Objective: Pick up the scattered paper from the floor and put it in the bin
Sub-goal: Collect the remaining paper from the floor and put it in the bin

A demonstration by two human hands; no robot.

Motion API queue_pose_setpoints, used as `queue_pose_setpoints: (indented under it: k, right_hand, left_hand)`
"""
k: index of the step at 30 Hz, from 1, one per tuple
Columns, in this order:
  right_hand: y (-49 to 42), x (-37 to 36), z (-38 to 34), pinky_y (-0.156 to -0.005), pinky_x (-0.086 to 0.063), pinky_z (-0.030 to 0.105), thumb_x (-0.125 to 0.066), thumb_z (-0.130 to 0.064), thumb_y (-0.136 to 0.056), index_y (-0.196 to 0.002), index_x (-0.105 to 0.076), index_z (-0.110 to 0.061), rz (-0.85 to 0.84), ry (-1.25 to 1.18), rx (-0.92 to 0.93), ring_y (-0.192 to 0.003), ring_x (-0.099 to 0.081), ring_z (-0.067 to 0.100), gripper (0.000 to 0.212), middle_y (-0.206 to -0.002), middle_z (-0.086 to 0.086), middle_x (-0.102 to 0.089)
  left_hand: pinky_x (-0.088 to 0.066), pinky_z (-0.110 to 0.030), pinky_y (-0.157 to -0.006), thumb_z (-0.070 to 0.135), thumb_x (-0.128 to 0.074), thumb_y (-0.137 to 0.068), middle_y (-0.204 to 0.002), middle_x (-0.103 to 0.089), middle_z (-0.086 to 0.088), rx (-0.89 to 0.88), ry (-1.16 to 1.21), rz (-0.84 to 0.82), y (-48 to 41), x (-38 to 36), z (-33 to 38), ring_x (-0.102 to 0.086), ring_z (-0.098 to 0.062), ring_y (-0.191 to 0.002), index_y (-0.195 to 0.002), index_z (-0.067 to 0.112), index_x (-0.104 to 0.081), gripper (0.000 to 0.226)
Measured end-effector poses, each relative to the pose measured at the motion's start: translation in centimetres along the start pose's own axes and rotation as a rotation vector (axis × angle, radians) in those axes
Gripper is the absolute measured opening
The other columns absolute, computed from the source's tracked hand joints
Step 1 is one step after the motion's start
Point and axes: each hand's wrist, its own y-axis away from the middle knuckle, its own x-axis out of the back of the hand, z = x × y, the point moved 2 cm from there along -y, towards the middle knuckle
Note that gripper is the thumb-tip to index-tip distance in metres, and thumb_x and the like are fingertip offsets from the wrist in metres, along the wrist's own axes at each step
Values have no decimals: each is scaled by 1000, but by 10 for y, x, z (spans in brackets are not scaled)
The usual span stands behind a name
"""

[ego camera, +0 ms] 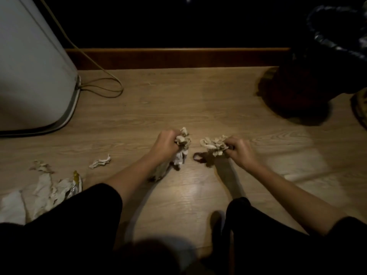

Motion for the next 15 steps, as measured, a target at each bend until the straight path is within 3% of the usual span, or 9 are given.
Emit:
queue_pose_setpoints:
  k: [5,10,15]
  right_hand:
    - [20,-21,-4,-68,-44,31,-66,-2,-72,-81,-69,-5,-212,1,124,-80,-63,32,11,-85,18,-67]
    - [92,-101,-24,-75,-44,32,-59,-18,-79,-90,-68,-9,-460,-53,157,-86,-57,31,18,-95,14,-58]
    - [112,-122,-22,-82,-46,36,-68,-20,-73,-101,-63,-5,-443,-15,131,-95,-53,38,33,-111,22,-50]
  left_hand:
    - [-47,-35,-69,4,-63,-70,-93,-71,-25,-44,-23,20,-54,8,44,-66,-34,-92,-91,4,-68,21]
    - [-40,-26,-67,-1,-64,-69,-96,-71,-22,-18,-52,13,-54,1,34,-65,-34,-92,-97,6,-68,29]
    - [-48,-36,-73,-2,-60,-72,-97,-70,-24,-24,-44,-20,-33,-14,10,-64,-36,-93,-93,2,-67,23]
